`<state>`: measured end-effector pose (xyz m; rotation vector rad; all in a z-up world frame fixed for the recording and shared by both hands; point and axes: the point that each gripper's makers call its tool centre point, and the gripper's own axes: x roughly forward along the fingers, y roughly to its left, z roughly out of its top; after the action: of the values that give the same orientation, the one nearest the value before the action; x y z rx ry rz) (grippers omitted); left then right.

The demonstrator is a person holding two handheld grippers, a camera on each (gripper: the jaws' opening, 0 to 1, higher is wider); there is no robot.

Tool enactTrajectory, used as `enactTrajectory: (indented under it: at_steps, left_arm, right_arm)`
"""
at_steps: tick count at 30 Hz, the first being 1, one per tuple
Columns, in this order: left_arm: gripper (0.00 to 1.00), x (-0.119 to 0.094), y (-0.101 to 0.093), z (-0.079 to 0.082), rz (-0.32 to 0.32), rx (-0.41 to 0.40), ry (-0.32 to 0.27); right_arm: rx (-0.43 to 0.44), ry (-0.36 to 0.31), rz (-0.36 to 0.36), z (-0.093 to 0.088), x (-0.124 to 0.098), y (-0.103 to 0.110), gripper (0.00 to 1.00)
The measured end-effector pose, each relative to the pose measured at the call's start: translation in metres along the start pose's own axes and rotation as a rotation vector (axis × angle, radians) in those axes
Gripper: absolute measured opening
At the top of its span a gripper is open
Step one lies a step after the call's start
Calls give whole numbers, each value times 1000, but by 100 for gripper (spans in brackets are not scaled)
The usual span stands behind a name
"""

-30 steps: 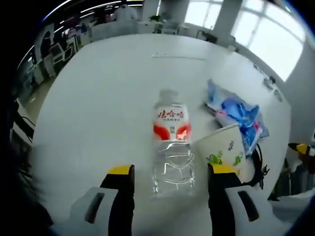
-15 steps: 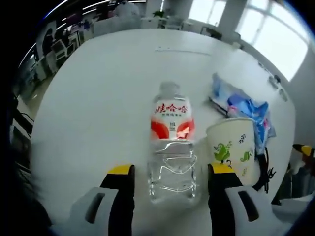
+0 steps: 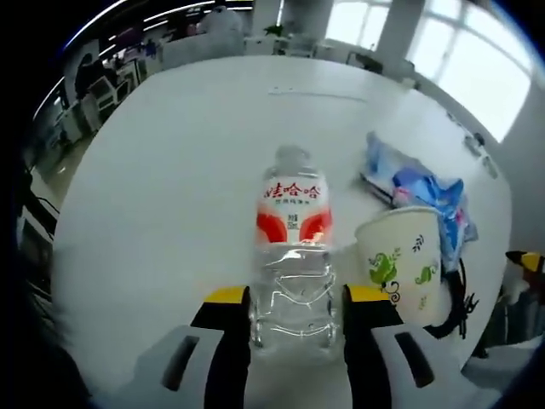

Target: Arrange the tabletop items into an orderly group along one side of the table until the central work area is clear of visible clutter.

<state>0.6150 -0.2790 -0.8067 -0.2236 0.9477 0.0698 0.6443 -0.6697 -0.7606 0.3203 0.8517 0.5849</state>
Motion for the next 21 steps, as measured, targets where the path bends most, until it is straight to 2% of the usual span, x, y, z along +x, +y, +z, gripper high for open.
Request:
enactTrajectory:
  at_steps: [2,4,5,6,11,14,20,21]
  left_arm:
    - [38,-3,-2,1,3,-7,-13]
    - [37,-7,-6,6,-8,-78,-39]
    - [37,-11,-9,9,-24,-138,-52]
    - [37,-13,-9,11,-26,-159,-65]
    - [36,-19,-3,19,-25,-156,-88]
    - [36,-26,0,29,-36,-242,-135]
    - [36,-36,2,41,-50,-267,-165]
    - [35,-39,0,43,-61,-300,-174]
  right_arm:
    - [2,-1,2,1,1,1,60]
    - [-1,-3,9,2,1,2,60]
    - [-8,-4,19,3,2,5,60]
    - [-14,-6,28,4,3,8,60]
    - [-30,-20,75,12,7,23,60]
    - [-75,-9,93,16,12,34,60]
    - [-86,-19,147,27,24,55,60]
    - [-54,-40,183,34,28,68,60]
